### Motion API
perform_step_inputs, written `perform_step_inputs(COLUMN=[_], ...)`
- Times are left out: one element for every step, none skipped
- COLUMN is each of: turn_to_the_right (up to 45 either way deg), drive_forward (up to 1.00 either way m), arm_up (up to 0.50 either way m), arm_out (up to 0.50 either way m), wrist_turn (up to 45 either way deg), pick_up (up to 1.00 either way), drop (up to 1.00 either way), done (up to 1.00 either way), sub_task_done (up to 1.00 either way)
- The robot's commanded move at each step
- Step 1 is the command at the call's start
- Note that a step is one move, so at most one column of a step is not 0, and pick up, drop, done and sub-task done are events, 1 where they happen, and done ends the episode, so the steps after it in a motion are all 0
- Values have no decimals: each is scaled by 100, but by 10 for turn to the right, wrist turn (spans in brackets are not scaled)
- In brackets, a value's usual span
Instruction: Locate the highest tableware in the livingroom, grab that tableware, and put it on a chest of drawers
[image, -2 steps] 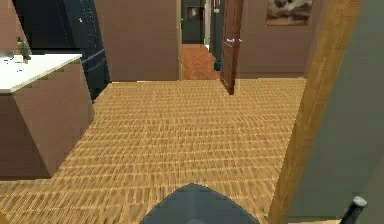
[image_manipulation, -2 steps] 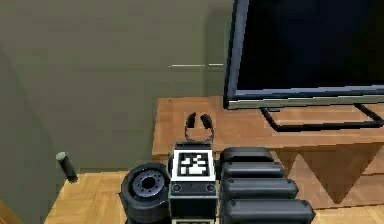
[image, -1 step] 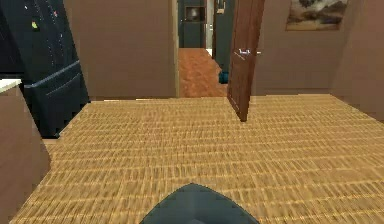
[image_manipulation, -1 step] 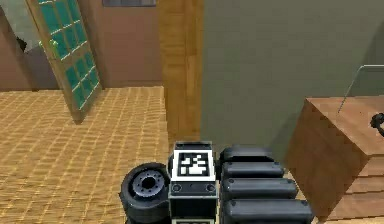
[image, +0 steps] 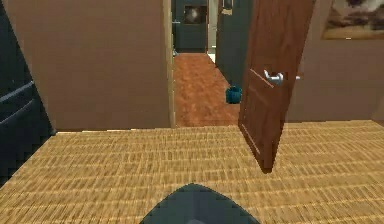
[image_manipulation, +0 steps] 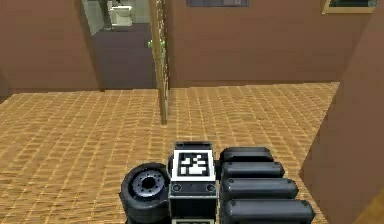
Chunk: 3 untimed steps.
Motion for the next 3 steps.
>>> perform_step_inputs(turn_to_the_right=[0,30,0], drive_forward=[100,0,100], arm_up=[0,0,0], arm_out=[0,0,0], wrist_turn=[0,0,0], pick_up=[0,0,0], drop=[0,0,0], done=[0,0,0], sub_task_done=[0,0,0])
